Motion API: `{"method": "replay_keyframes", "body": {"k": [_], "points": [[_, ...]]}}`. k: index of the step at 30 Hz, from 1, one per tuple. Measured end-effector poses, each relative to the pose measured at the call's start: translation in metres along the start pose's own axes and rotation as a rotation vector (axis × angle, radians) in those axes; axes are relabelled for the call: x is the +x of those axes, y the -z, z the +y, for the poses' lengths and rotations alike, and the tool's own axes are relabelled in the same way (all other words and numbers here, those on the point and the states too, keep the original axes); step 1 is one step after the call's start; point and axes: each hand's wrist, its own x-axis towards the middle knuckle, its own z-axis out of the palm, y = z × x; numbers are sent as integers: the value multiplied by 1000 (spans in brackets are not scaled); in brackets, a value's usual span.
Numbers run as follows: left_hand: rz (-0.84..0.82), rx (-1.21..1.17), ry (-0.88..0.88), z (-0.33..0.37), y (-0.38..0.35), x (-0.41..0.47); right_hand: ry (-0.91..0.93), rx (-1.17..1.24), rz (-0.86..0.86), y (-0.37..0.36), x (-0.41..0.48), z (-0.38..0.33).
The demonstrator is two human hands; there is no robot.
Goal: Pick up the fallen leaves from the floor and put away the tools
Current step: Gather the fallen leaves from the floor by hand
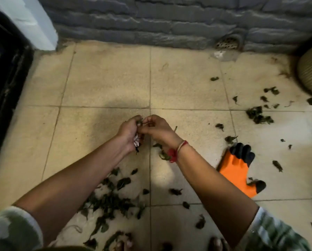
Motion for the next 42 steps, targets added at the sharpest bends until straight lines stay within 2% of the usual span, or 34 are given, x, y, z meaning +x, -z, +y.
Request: {"method": "replay_keyframes", "body": {"k": [3,6,11,13,16,19,25,34,36,38,40,42], "points": [[-36,210,-66,23,-29,3,-40,-27,-149,56,4,-17],[-68,351,-98,53,-53,5,5,-276,-111,129,19,-33],[-102,368,-134,81,-103,14,95,-1133,-30,248,44,-47],[-96,279,-141,83,-124,21,150,-1281,58,276,54,-39],[-86,19,-96,79,-136,28,246,-1277,102,280,75,-21],[-121,-217,-53,60,-148,31,257,-1252,157,281,108,6],[-84,-313,-34,21,-154,30,345,-1265,161,282,120,43],[-188,-401,125,-22,-215,26,430,-1117,329,317,1,110],[-220,-400,162,-29,-230,30,358,-909,486,336,-11,110],[-233,-406,190,-36,-239,31,197,-742,695,371,-7,109],[-232,-394,209,-42,-249,33,-7,-701,844,418,2,112],[-225,-379,216,-45,-255,36,-171,-769,904,463,10,115]]}}
